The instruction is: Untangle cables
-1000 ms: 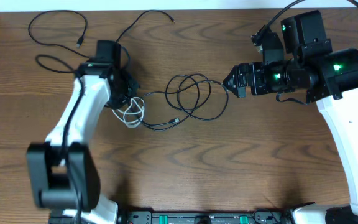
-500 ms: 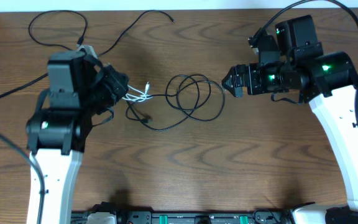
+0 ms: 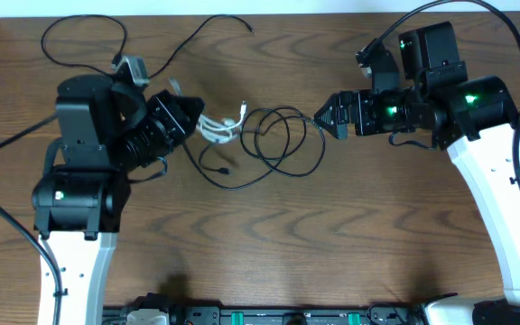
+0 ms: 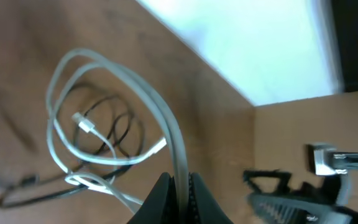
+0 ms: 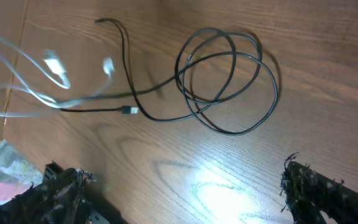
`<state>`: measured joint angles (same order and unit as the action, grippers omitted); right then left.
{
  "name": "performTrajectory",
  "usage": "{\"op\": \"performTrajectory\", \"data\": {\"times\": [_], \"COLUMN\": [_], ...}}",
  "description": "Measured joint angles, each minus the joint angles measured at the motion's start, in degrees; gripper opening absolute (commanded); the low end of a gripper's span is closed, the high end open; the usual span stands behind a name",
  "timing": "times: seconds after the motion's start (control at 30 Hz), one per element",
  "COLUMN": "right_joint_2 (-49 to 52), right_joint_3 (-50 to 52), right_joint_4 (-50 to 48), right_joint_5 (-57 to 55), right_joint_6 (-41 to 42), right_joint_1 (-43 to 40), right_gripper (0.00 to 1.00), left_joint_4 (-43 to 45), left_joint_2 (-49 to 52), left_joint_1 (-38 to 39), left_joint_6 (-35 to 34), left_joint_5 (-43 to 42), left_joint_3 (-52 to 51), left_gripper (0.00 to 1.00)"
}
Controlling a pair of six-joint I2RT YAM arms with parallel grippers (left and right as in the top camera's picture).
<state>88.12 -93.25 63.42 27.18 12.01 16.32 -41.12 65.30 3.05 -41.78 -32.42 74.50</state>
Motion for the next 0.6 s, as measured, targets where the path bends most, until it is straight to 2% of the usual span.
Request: {"op": "performTrajectory", "data": {"times": [0.1,0.17,0.3,0.47,0.6], "right_joint_2": [0.0,0.0,0.1,1.7,4.6], "right_joint_3": [0.0,0.0,0.0,0.0,0.0], "right_joint_4": [-0.1,-0.5,-1.3,-2.3,-4.3], "right_joint_5": [0.6,1.2,1.6,1.9,2.0], "right_joint_6": [0.0,0.0,-0.3,-0.5,-0.6], "right_joint_1": [0.0,0.1,2.0,6.4,9.1], "right_gripper": [0.99,0.99,0.99,0.99,0.99], "left_joint_4": [-3.5,-2.6,5.5,18.1,19.4], "left_joint_2": [2.5,4.9,7.5,7.5,7.3], "left_joint_1": [0.6,1.0,1.3,1.3,1.4], "left_joint_6": [-0.2,-0.3,-0.7,-4.8,-8.0], "left_joint_5": [0.3,-1.9,-10.4,-21.6,-26.0], "left_joint_3": [0.0,0.0,-0.2,-0.2,-0.2], "left_gripper": [0.08,0.08,0.08,0.08,0.08]}}
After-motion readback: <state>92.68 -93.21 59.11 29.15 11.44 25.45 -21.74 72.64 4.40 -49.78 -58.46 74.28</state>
